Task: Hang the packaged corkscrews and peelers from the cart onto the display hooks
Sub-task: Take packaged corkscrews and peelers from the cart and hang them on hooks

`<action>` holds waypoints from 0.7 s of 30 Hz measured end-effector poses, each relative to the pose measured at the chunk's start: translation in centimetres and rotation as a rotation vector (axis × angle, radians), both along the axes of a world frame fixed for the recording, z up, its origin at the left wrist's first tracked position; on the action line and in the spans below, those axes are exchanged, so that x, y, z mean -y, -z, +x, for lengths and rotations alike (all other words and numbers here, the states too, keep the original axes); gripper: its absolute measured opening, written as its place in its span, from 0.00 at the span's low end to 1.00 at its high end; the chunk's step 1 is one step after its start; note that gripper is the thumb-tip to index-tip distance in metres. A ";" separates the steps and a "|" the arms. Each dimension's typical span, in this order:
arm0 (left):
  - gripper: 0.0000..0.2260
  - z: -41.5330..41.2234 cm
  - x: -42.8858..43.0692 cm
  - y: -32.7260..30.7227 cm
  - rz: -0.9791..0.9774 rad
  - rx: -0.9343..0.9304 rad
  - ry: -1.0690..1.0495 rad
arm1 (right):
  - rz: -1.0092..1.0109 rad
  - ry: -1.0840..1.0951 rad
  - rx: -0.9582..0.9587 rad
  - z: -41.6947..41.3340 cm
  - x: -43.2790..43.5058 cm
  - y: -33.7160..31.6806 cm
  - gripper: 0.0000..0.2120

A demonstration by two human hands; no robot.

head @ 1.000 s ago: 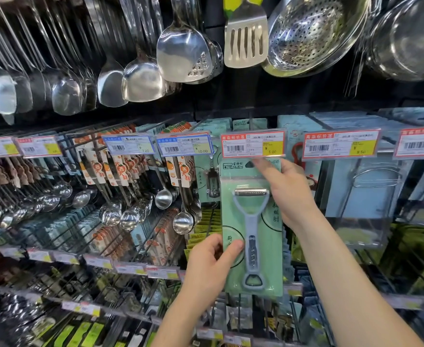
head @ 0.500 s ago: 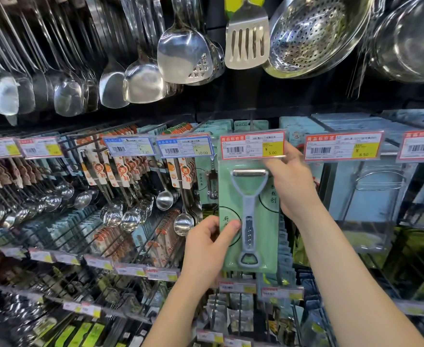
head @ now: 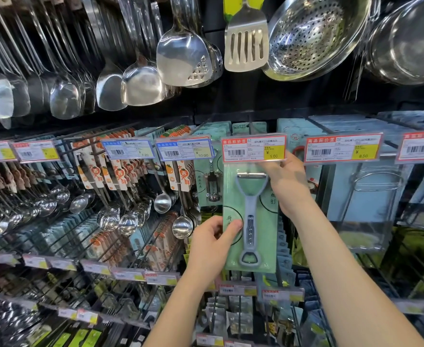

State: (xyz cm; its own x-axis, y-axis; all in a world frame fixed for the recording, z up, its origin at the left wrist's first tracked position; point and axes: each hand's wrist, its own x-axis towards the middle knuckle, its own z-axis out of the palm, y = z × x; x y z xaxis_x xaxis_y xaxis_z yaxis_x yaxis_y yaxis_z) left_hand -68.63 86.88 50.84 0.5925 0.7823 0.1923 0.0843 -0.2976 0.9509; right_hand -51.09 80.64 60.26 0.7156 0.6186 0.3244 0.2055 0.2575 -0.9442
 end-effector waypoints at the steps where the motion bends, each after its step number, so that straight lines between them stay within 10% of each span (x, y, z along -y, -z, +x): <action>1: 0.20 0.3 -0.3 -0.2 0.005 -0.010 0.002 | -0.026 0.015 0.011 0.3 -0.3 -0.2 0.07; 5: 0.07 2.3 -2.1 -0.4 -0.062 -0.035 -0.007 | -0.069 0.082 -0.006 1.6 -2.2 0.1 0.06; 17: 0.09 5.8 -6.3 0.3 -0.040 -0.162 0.006 | -0.082 0.051 -0.032 0.6 -1.8 4.4 0.27; 21: 0.08 6.7 -7.1 0.0 -0.076 -0.199 0.031 | -0.177 0.140 -0.004 0.8 -2.3 4.8 0.12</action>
State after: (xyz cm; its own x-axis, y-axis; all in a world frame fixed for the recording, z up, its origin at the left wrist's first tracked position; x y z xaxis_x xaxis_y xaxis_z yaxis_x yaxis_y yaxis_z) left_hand -61.91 94.02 50.85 0.6366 0.7711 0.0103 0.2649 -0.2312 0.9361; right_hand -50.26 82.97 55.43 0.7994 0.5605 0.2165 0.2235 0.0571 -0.9730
